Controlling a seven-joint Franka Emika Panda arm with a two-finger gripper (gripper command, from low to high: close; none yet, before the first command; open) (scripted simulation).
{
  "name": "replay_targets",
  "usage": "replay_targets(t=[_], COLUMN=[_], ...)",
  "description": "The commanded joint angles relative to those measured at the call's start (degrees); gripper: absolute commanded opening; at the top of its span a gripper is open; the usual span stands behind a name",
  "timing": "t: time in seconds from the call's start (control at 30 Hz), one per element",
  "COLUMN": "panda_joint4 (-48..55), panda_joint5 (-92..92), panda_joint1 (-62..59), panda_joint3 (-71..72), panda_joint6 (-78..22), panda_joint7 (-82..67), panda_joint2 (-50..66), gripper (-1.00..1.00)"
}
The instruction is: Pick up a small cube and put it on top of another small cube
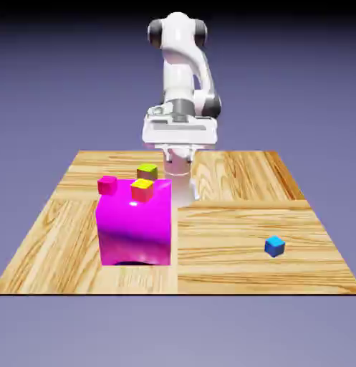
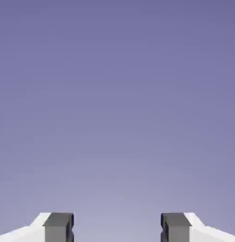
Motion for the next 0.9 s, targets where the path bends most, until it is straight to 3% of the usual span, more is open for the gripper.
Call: replay_targets(t=[0.0,0.87], panda_joint4=[1.10,29.53], panda_joint5=[2.32,62.46], panda_joint1=[0.93,25.09], panda_joint3=[-0.33,-8.95], panda_joint6=[-2.16,-58.15], panda_joint7=[0.77,20.74], panda_joint2=[2.08,56.07], gripper=[0.00,0.00])
